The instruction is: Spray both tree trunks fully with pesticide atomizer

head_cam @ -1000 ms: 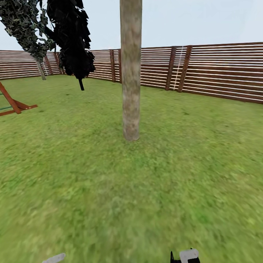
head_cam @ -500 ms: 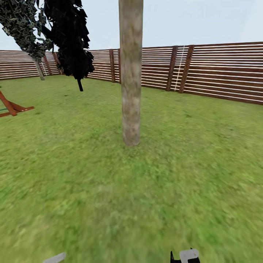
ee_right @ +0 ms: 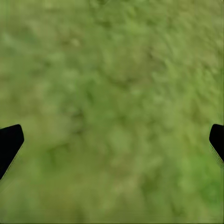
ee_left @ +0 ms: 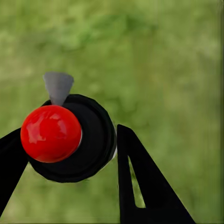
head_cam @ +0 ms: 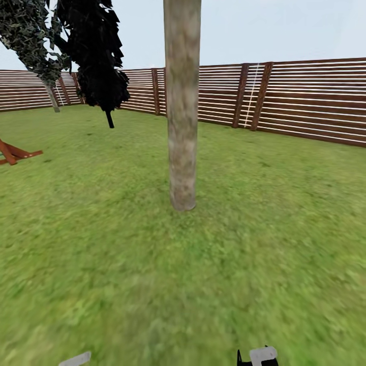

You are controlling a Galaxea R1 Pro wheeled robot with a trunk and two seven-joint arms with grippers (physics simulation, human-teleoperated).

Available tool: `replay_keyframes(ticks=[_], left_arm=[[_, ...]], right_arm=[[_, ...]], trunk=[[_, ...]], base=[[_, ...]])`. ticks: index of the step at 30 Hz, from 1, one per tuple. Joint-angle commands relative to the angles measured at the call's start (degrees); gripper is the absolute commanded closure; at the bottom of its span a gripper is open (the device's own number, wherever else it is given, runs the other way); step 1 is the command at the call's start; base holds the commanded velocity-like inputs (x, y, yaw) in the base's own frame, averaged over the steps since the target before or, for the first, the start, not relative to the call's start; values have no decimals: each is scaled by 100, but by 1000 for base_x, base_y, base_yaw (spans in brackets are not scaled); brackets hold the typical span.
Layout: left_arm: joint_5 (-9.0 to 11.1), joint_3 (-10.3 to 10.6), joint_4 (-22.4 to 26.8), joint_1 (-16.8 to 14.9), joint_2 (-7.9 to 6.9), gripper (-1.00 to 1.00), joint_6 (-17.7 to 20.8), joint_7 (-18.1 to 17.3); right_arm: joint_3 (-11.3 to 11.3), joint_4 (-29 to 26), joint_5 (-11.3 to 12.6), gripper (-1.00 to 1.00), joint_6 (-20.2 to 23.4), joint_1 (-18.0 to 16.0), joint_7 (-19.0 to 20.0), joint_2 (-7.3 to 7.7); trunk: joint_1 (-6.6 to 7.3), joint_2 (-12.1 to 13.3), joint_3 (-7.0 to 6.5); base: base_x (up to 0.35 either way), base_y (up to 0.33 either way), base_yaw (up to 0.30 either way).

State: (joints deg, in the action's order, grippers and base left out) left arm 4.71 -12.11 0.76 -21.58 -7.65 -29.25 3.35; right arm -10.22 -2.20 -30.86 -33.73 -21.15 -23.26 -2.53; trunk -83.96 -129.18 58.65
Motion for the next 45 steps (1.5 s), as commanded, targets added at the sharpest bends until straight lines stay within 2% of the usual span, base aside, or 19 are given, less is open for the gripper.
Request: replay_keyframes(ticks=[1,37,45], left_arm=[[48,25,-5,-4,0,100,-19,-1],[48,25,-5,-4,0,100,-19,-1],[48,25,-5,-4,0,100,-21,-1]], right_arm=[[-42,5,-61,-100,-11,-3,-29,-2],[-41,3,-61,-100,-11,-3,-29,-2],[-41,3,-61,-100,-11,-3,-29,-2]], trunk=[[-3,-2,5],[-3,-2,5],[-3,-2,5]], base=[[342,0,0],[342,0,0],[342,0,-220]])
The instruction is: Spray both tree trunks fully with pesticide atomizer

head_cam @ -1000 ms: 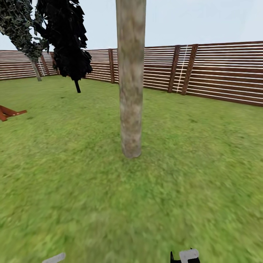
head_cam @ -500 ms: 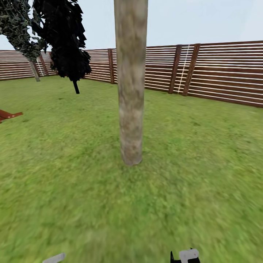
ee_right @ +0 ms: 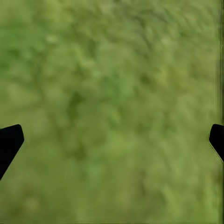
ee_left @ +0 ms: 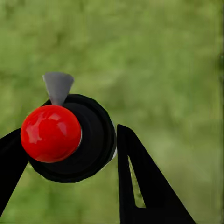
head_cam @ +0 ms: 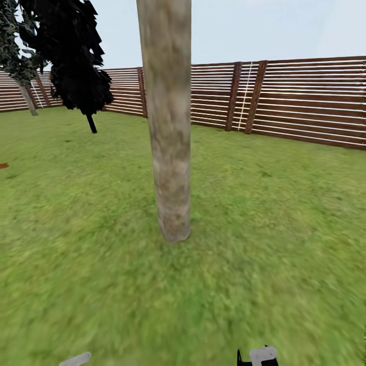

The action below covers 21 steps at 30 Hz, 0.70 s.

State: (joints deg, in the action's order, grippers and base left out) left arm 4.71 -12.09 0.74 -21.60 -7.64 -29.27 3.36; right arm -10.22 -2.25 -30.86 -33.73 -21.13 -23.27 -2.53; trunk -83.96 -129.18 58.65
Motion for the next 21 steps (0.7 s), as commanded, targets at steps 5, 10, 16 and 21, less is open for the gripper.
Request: replay_keyframes(ticks=[5,10,16,21], left_arm=[[40,23,-3,-2,0,100,-23,-10],[39,23,-3,7,-9,100,-18,-11],[45,17,-3,7,-14,100,-19,-11],[44,14,-2,7,-31,100,-25,-11]], right_arm=[[-42,7,-61,-100,-11,-5,-29,-2],[-42,8,-61,-100,-11,-5,-29,-5],[-48,5,-61,-100,-11,-5,-29,-10],[-50,5,-55,-100,-11,-5,-26,-10]], trunk=[[-3,-2,5],[-3,-2,5],[-3,-2,5],[-3,-2,5]], base=[[342,0,-112],[342,0,-5],[327,-65,0],[267,-154,0]])
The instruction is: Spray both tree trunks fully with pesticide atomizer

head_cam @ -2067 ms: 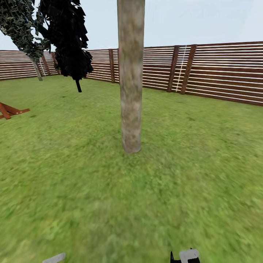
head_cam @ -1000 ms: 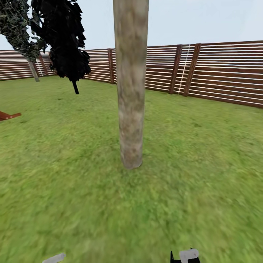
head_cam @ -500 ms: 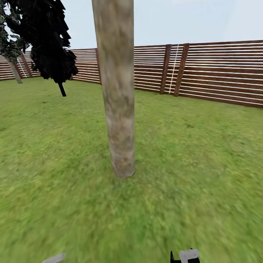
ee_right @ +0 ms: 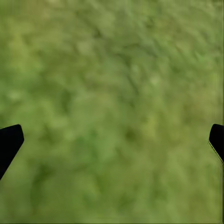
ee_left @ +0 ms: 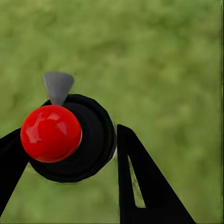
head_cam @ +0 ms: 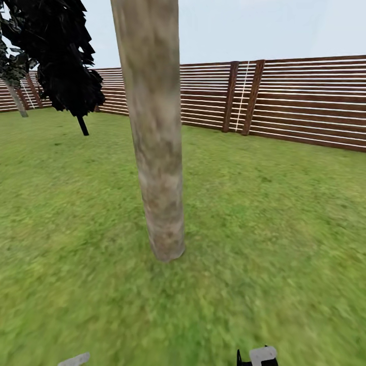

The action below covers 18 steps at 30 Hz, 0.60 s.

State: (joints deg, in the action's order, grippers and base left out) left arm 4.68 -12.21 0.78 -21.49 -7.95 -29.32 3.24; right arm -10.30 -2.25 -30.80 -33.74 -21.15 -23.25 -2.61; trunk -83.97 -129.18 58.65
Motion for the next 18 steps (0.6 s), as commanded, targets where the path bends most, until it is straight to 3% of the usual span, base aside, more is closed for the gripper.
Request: replay_keyframes(ticks=[1,3,4,5,7,9,10,12,13,16,18], left_arm=[[25,29,0,-2,0,100,-21,-1],[-2,51,16,-2,4,100,-23,-34],[-377,424,86,-4,7,100,-29,-88],[-544,577,97,-6,1,100,-30,-94],[-1121,1121,174,-60,-24,100,-32,-229],[-1463,1422,346,-103,-49,100,-21,-686],[-1617,1524,406,-115,-83,100,-2,-1051],[-1989,1662,518,-164,-324,100,104,-2390],[-2091,1700,611,-362,-487,100,290,-3240],[-2171,1734,729,-887,-715,100,1021,-4732],[-2381,1745,880,-1200,-777,100,1399,-5469]], right_arm=[[-46,5,-62,-100,-10,-3,-24,2],[-49,-1,-64,-100,-10,-3,-15,5],[6,-322,-81,-100,-4,-11,139,-7],[70,-475,-113,-100,0,-12,291,-9],[303,-1184,-243,-100,36,-12,1380,-11],[379,-1647,-292,-100,266,-14,2538,-11],[395,-1774,-302,-100,487,-39,3067,-6],[425,-2065,-347,-100,1061,-304,4444,16],[507,-2191,-556,-100,1209,-518,5137,30],[605,-2291,-1292,-100,1299,-812,6106,43],[627,-2315,-1595,-100,1310,-920,6446,42]], trunk=[[-1,-2,5],[-1,-2,5],[-1,-2,5],[-1,-2,5],[-1,-2,5],[-1,-2,5],[-1,-2,5],[-1,-2,5],[-1,-2,5],[-1,-2,5],[-1,-2,5]], base=[[171,-75,0],[87,-36,0],[6,-3,0],[4,-2,0],[2,-1,0],[0,0,0],[0,0,0],[0,0,0],[0,0,0],[0,0,0],[0,0,0]])
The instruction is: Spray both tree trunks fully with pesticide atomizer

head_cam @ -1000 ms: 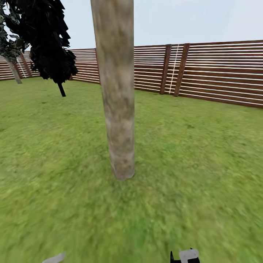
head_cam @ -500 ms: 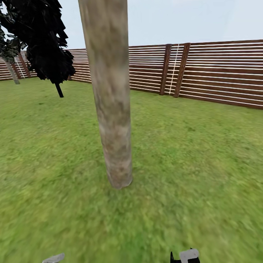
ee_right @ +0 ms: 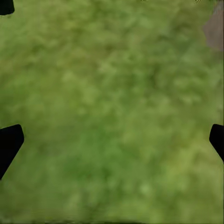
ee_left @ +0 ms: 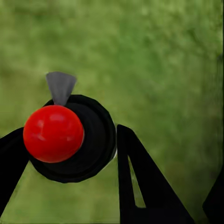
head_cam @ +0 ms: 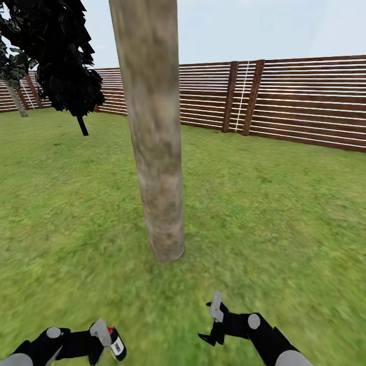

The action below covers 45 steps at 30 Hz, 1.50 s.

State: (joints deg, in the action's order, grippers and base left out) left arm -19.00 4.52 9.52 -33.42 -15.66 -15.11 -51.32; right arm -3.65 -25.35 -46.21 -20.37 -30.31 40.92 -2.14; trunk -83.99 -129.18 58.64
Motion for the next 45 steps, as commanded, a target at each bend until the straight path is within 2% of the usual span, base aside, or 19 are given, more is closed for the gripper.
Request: replay_keyframes(ticks=[1,4,5,7,10,11,14,17,20,24,25,27,30,32,36,42,45], left_arm=[[-158,73,77,-96,-7,100,46,-174],[-1120,56,429,-297,53,100,595,-823],[-1479,50,872,-341,63,100,1032,-1251],[-1517,63,938,-320,62,100,1053,-1312],[-1518,70,949,-308,68,100,1034,-1318],[-1518,72,948,-307,70,100,1032,-1318],[-1545,71,953,-312,114,100,1021,-1319],[-1557,83,961,-327,213,100,1019,-1319],[-1566,264,963,-349,355,100,1026,-1312],[-1576,341,1073,-357,556,100,1052,-1317],[-1579,445,1139,-358,605,100,1069,-1315],[-1579,620,1172,-358,651,100,1084,-1306],[-1579,728,1180,-358,711,100,1096,-1287],[-1586,768,1177,-358,835,100,1098,-1252],[-1581,1033,1183,-365,902,100,1147,-1247],[-1580,1093,1269,-364,1000,100,1152,-1256],[-1580,1094,1323,-359,1104,100,1151,-1253]], right_arm=[[-36,-8,-95,-100,-24,-38,79,-8],[-26,0,-157,-100,-20,-127,189,-36],[-22,11,-160,-100,-20,-140,339,-47],[-10,25,-177,-100,-15,-141,374,-152],[-2,38,-213,-100,-16,-141,384,-226],[0,40,-216,100,-17,-141,391,-241],[-4,15,-225,100,-19,-141,903,-327],[-4,4,-230,100,-20,-141,1088,-449],[3,-4,-230,100,-20,-141,1123,-546],[164,-5,-230,100,-20,-141,1128,-627],[187,-5,-225,100,-20,-141,1129,-641],[195,-5,-222,100,-20,-141,1129,-646],[202,-12,-222,100,-20,-141,1129,-662],[205,-167,-222,100,-15,-141,1133,-786],[206,-238,-222,100,-11,-141,1137,-786],[206,-250,-222,100,-18,-141,1137,-786],[228,-252,-222,100,-19,-141,1138,-786]], trunk=[[1,-2,6],[1,-2,6],[1,-2,6],[1,-2,6],[1,-2,6],[1,-2,6],[1,-2,6],[1,-2,6],[1,-2,6],[1,-2,6],[1,-2,6],[1,-2,6],[1,-2,6],[1,-2,6],[1,-2,6],[1,-2,6],[1,-2,6]], base=[[0,0,0],[0,0,0],[0,0,0],[0,0,0],[0,0,0],[0,0,0],[0,0,0],[0,0,0],[0,0,0],[0,0,0],[0,0,0],[0,0,0],[0,0,0],[0,0,0],[0,0,0],[0,0,0],[0,0,0]])
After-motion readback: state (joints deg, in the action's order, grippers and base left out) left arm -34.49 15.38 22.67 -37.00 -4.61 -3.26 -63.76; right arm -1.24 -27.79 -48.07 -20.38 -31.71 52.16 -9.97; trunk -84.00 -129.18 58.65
